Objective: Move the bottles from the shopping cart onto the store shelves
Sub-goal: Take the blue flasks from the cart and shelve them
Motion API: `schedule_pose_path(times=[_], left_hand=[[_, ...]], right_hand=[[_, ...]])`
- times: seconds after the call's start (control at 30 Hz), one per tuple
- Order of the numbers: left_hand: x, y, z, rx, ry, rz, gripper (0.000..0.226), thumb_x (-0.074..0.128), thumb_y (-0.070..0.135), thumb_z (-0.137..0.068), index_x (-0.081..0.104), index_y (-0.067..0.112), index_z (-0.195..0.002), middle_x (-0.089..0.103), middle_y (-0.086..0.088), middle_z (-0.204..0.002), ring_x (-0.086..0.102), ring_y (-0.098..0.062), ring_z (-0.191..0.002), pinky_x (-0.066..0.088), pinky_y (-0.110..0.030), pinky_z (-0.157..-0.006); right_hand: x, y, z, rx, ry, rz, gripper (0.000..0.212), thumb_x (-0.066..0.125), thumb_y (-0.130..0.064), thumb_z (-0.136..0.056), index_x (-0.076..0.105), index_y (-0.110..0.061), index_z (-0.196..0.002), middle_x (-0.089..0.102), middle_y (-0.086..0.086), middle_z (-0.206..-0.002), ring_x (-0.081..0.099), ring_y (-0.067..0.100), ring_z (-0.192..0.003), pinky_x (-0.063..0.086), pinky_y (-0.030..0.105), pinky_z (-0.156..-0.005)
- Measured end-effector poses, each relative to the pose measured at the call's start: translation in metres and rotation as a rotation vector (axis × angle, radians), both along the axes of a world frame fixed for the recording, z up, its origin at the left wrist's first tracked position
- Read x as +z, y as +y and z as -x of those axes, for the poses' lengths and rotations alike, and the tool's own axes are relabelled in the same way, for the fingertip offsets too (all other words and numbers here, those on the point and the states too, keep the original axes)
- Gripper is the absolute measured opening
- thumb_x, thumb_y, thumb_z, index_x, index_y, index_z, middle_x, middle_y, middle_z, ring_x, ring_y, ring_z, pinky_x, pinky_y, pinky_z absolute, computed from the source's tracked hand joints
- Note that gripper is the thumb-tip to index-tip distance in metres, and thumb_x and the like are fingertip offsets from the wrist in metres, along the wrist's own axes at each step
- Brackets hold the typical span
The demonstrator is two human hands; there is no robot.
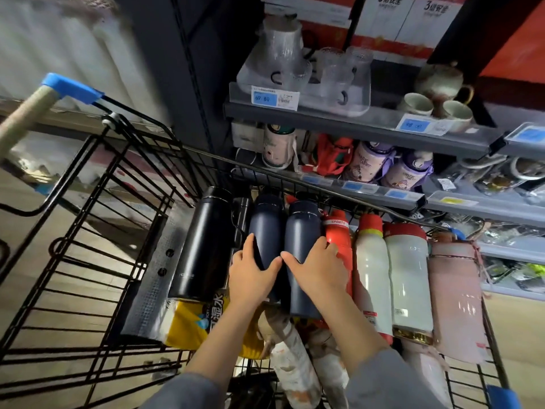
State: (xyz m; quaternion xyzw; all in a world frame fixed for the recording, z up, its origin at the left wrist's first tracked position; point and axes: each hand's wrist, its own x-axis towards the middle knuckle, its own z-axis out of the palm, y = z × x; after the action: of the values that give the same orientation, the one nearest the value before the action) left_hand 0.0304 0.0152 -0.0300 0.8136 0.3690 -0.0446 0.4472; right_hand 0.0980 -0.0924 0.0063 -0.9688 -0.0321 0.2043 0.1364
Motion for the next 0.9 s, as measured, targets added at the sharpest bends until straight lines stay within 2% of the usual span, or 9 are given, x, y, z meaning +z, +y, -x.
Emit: schedule_pose_path(times=[0.1, 0.27, 0.37, 0.43, 0.6, 0.7, 0.8, 0.9], left_hand=[[0.003, 0.002, -0.001, 0.045, -0.033, 0.04, 0.077, 0.063, 0.05, -0.087, 0.024, 0.03, -0.15, 0.04, -0.006, -0.145, 0.048, -0.025, -0.126, 0.043, -0.038, -0.096], [0.003, 0.01, 0.0, 0.118, -0.016, 0.128, 0.09, 0.077, 0.047, -0.076, 0.031, 0.018, -0.148, 0.045, -0.005, -0.138, 0.054, -0.024, -0.117, 0.049, -0.04, -0.094], [0.008, 0.012, -0.003, 0.103, 0.006, 0.154, 0.086, 0.079, 0.044, -0.075, 0.037, 0.015, -0.144, 0.057, -0.003, -0.118, 0.059, -0.023, -0.102, 0.052, -0.037, -0.086], [0.009, 0.012, -0.004, 0.1, 0.014, 0.17, 0.085, 0.079, 0.044, -0.075, 0.037, 0.016, -0.142, 0.055, 0.002, -0.107, 0.06, -0.022, -0.096, 0.054, -0.037, -0.084], [0.007, 0.011, -0.001, 0.117, 0.025, 0.17, 0.092, 0.079, 0.047, -0.072, 0.031, 0.021, -0.146, 0.057, -0.003, -0.126, 0.061, -0.025, -0.106, 0.052, -0.041, -0.091], [0.006, 0.005, 0.006, 0.187, -0.045, 0.235, 0.092, 0.084, 0.039, -0.068, 0.034, 0.021, -0.143, 0.057, -0.004, -0.126, 0.061, -0.023, -0.102, 0.054, -0.043, -0.089], [0.011, 0.002, 0.019, 0.251, -0.097, 0.28, 0.089, 0.085, 0.033, -0.068, 0.037, 0.021, -0.142, 0.057, -0.005, -0.125, 0.059, -0.021, -0.099, 0.054, -0.042, -0.087], [0.025, 0.006, 0.044, 0.276, -0.195, 0.285, 0.095, 0.086, 0.027, -0.068, 0.034, 0.021, -0.147, 0.051, 0.001, -0.131, 0.053, -0.017, -0.108, 0.051, -0.038, -0.091]], right_hand=[[-0.002, 0.001, -0.002, -0.003, 0.008, 0.034, 0.095, 0.055, -0.074, -0.077, 0.031, -0.007, -0.139, 0.043, 0.013, -0.135, 0.054, 0.033, -0.114, 0.048, 0.038, -0.083], [-0.002, 0.001, -0.005, 0.004, 0.023, 0.062, 0.096, 0.059, -0.071, -0.076, 0.03, -0.006, -0.14, 0.042, 0.013, -0.137, 0.055, 0.033, -0.113, 0.048, 0.037, -0.081], [-0.003, 0.002, -0.007, -0.002, 0.023, 0.064, 0.092, 0.06, -0.069, -0.078, 0.032, -0.007, -0.139, 0.043, 0.012, -0.135, 0.057, 0.032, -0.112, 0.048, 0.035, -0.078], [-0.003, 0.002, -0.008, -0.001, 0.02, 0.065, 0.089, 0.06, -0.068, -0.078, 0.034, -0.007, -0.138, 0.044, 0.012, -0.134, 0.057, 0.031, -0.11, 0.045, 0.033, -0.074], [-0.003, 0.002, -0.007, -0.007, 0.019, 0.069, 0.087, 0.06, -0.067, -0.078, 0.036, -0.007, -0.136, 0.045, 0.011, -0.132, 0.058, 0.031, -0.109, 0.046, 0.034, -0.075], [-0.003, 0.0, -0.006, -0.013, 0.019, 0.059, 0.085, 0.061, -0.067, -0.077, 0.038, -0.007, -0.134, 0.046, 0.012, -0.131, 0.058, 0.032, -0.108, 0.048, 0.036, -0.079], [-0.003, 0.0, -0.006, -0.004, 0.012, 0.065, 0.084, 0.059, -0.068, -0.078, 0.039, -0.008, -0.134, 0.046, 0.012, -0.132, 0.058, 0.031, -0.108, 0.046, 0.034, -0.076], [-0.004, 0.002, -0.005, 0.005, 0.006, 0.08, 0.082, 0.06, -0.065, -0.08, 0.038, -0.008, -0.134, 0.045, 0.012, -0.132, 0.058, 0.032, -0.108, 0.042, 0.032, -0.072]])
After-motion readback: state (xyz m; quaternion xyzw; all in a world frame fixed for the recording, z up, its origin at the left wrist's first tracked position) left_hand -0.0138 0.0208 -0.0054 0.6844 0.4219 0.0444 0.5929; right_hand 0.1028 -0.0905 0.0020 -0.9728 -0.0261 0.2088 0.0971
